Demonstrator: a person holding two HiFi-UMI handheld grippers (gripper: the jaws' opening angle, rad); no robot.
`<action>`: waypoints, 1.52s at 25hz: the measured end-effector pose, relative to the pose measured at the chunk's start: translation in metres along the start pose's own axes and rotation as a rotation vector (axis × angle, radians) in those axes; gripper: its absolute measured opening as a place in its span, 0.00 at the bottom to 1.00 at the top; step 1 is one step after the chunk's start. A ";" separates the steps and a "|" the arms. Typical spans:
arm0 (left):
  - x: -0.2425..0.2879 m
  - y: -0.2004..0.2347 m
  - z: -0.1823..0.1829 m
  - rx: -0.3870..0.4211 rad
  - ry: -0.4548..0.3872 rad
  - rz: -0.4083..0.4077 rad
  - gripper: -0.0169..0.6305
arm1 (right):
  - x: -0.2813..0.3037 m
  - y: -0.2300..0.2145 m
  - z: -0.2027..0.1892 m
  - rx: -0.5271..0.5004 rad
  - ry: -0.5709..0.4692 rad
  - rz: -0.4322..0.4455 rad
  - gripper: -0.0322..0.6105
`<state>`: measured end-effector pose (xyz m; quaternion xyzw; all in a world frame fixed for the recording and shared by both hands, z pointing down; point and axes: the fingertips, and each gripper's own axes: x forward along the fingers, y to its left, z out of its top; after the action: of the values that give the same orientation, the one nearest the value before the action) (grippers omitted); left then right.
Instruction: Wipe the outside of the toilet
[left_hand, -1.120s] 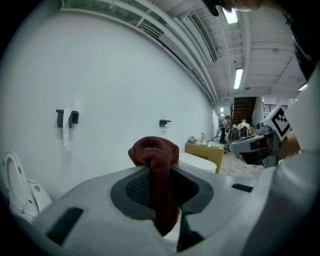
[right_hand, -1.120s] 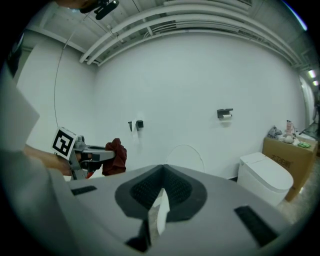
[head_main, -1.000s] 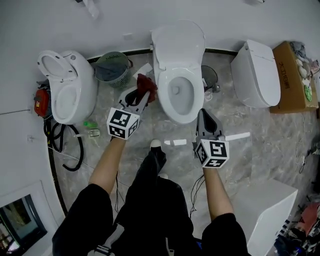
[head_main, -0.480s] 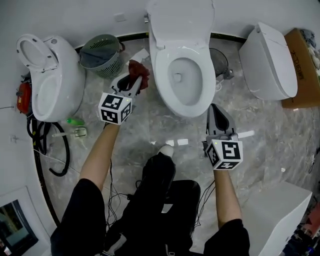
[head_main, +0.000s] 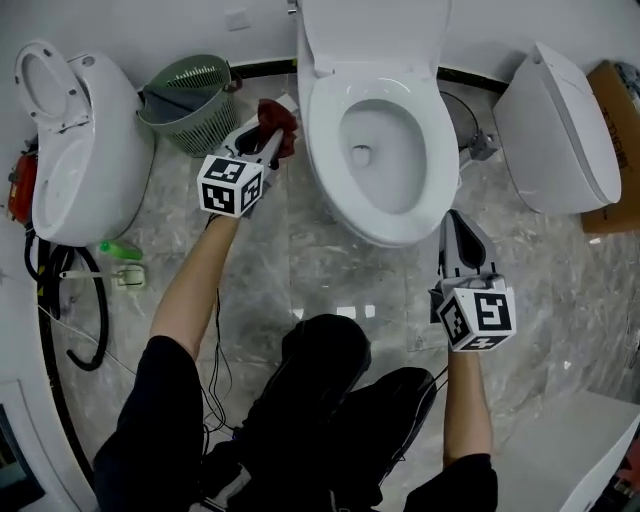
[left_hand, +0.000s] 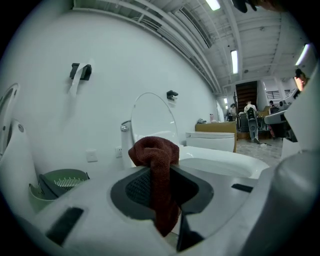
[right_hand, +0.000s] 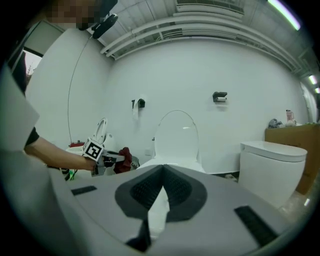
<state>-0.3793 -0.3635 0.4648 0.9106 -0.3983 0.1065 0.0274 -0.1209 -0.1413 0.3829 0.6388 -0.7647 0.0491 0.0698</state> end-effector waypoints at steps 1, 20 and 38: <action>0.005 0.002 -0.009 -0.002 -0.003 0.002 0.15 | -0.001 0.000 -0.008 -0.004 -0.006 0.001 0.06; 0.063 -0.011 -0.104 -0.015 0.030 -0.050 0.14 | -0.022 0.000 -0.113 0.024 0.044 -0.009 0.06; 0.009 -0.097 -0.117 -0.006 -0.023 -0.109 0.13 | -0.030 0.025 -0.135 0.043 0.056 0.008 0.06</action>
<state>-0.3225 -0.2879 0.5839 0.9322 -0.3485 0.0931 0.0310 -0.1340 -0.0856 0.5109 0.6356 -0.7636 0.0836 0.0771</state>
